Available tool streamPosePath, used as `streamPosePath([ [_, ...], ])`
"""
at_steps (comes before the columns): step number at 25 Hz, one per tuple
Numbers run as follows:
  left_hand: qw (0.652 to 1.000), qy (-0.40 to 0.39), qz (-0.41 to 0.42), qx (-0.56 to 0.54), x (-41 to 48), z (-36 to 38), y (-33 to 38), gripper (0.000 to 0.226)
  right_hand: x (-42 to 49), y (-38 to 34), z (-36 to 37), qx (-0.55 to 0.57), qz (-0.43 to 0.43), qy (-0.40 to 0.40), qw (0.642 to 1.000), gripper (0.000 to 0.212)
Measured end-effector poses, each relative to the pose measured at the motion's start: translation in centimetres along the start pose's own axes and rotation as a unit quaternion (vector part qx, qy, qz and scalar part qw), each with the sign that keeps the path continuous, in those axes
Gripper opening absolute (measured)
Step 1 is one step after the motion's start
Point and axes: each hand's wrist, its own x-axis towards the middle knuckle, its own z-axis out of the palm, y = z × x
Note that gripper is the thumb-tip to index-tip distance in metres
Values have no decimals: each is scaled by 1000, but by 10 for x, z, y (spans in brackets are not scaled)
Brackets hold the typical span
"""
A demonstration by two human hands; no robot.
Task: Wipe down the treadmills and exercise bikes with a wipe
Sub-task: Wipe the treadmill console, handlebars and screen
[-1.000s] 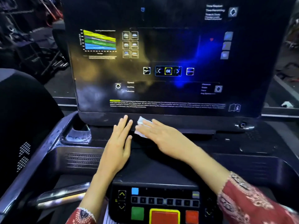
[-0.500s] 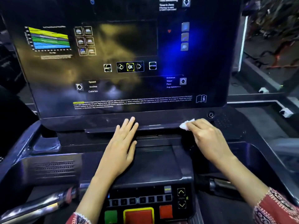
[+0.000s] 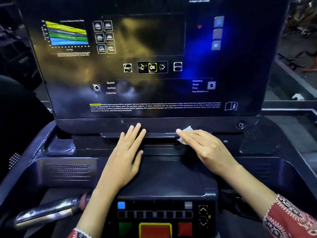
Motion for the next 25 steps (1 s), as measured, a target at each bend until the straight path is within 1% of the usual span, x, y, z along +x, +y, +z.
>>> streamPosePath([
  [3, 999, 3, -23, 27, -10, -11, -25, 58, 19, -11, 17, 2, -23, -3, 1000, 22],
  [7, 997, 6, -44, 55, -24, -26, -63, 62, 47, -34, 37, 0, -85, 15, 996, 17],
  [9, 997, 10, -48, 56, -29, -33, -80, 63, 67, -54, 53, 9, -115, 29, 993, 18],
  [11, 997, 19, -54, 51, -35, -39, -96, 63, 92, -81, 74, 11, -137, 51, 989, 25],
  [14, 995, 41, -82, 46, -44, -51, -119, 62, 122, -113, 105, 6, -146, 44, 988, 29],
  [15, 994, 46, -89, 44, -47, -56, -127, 62, 132, -125, 114, 25, -135, 31, 990, 29],
  [17, 995, 51, -84, 35, -51, -63, -143, 61, 148, -149, 125, 105, -91, -14, 990, 25],
  [18, 995, 53, -77, 28, -52, -65, -148, 60, 155, -155, 125, 132, -92, -13, 987, 22],
  [19, 995, 59, -72, 22, -52, -67, -153, 60, 161, -156, 121, 130, -104, 7, 986, 21],
  [20, 995, 68, -70, 19, -51, -69, -157, 59, 165, -150, 115, 87, -119, 25, 989, 21],
  [21, 994, 79, -70, 17, -50, -70, -159, 59, 164, -137, 110, 22, -127, 41, 991, 21],
  [22, 993, 89, -70, 16, -49, -70, -163, 58, 162, -121, 106, -35, -126, 28, 991, 23],
  [23, 993, 95, -69, 14, -49, -70, -166, 58, 159, -105, 101, -75, -125, -11, 989, 32],
  [25, 993, 99, -61, 15, -49, -70, -172, 59, 157, -90, 99, -118, -116, -100, 981, 55],
])
